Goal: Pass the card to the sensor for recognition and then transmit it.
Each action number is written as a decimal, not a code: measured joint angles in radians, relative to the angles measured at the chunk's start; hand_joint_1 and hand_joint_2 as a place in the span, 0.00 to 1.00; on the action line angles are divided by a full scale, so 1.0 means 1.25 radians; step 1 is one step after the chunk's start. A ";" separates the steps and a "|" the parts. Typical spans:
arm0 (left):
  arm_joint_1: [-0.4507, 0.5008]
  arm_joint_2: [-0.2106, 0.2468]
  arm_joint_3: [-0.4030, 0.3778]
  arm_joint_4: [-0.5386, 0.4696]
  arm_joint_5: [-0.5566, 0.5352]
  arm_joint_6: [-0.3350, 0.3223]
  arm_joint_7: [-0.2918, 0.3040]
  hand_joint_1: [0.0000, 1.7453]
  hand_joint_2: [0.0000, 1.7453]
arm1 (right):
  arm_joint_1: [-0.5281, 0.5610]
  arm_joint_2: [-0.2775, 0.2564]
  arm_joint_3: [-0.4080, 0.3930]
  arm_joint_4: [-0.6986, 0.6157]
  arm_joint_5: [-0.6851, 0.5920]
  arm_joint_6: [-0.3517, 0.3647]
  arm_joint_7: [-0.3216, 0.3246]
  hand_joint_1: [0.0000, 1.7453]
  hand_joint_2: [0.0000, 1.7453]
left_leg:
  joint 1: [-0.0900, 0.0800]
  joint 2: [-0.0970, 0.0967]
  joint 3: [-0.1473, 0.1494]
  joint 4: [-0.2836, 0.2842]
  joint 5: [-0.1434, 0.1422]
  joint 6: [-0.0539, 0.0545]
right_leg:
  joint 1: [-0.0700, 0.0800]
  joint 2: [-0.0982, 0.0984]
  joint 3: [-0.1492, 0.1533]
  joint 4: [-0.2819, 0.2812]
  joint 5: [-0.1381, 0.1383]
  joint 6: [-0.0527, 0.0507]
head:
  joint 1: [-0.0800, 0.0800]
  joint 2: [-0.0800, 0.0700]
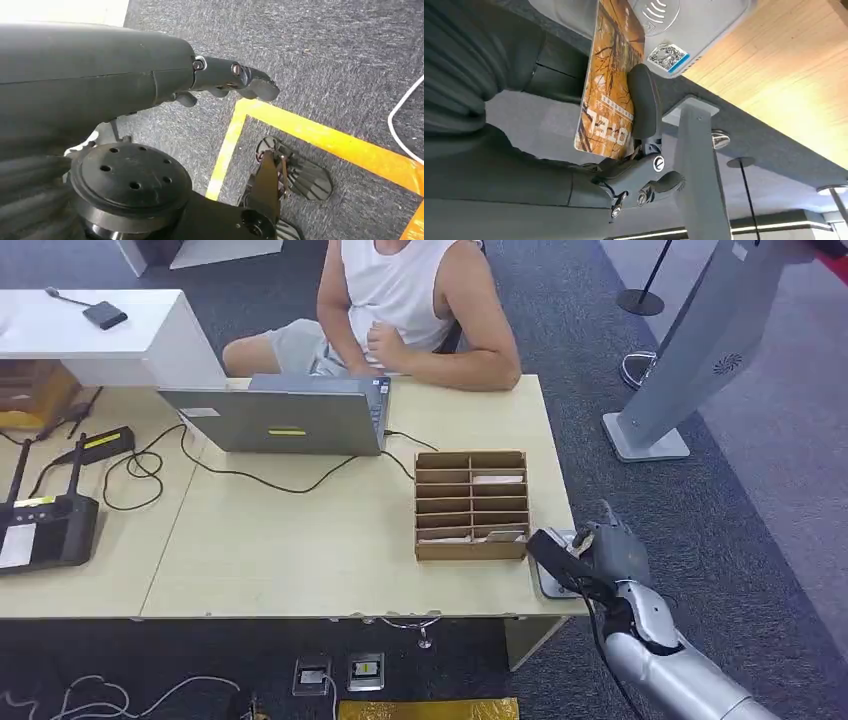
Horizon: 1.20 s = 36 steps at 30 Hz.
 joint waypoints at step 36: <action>-0.048 0.019 0.009 0.004 0.000 -0.056 0.002 0.00 1.00 | -0.314 0.058 0.020 -0.037 0.152 0.093 0.015 0.95 1.00 | 0.001 0.000 -0.002 0.000 0.000 0.000 | 0.001 0.000 -0.002 0.001 0.001 -0.001 | 0.000 0.000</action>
